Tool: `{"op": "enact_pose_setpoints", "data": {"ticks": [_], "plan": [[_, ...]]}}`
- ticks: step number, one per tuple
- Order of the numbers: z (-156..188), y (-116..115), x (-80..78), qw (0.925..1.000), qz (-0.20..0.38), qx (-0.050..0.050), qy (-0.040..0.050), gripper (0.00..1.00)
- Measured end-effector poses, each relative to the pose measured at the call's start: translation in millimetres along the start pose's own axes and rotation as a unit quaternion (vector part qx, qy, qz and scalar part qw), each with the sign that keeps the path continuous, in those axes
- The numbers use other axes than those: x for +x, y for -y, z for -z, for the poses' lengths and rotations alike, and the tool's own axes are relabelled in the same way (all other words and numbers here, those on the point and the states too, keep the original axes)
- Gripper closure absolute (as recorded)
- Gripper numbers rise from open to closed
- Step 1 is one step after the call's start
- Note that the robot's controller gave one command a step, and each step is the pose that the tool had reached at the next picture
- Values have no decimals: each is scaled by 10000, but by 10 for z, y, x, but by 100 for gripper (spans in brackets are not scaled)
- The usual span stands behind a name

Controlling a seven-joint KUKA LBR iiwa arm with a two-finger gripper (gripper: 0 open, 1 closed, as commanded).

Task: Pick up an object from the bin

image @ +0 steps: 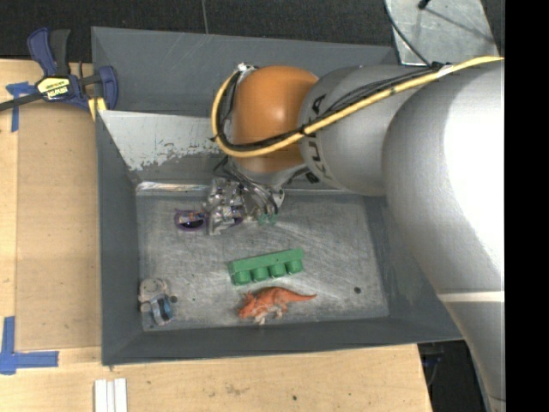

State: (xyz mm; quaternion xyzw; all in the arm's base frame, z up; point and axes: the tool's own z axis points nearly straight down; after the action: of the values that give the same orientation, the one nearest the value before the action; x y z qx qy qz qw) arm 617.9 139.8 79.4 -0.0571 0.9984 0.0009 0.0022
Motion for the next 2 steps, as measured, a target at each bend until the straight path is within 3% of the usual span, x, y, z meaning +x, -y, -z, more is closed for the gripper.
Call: {"op": "enact_pose_setpoints", "data": {"ticks": [1, 2], "plan": [[0, 1, 0, 10000, -2, 0, 0, 100], [540, -106, -1, 10000, 9, 9, -37, 100]]}}
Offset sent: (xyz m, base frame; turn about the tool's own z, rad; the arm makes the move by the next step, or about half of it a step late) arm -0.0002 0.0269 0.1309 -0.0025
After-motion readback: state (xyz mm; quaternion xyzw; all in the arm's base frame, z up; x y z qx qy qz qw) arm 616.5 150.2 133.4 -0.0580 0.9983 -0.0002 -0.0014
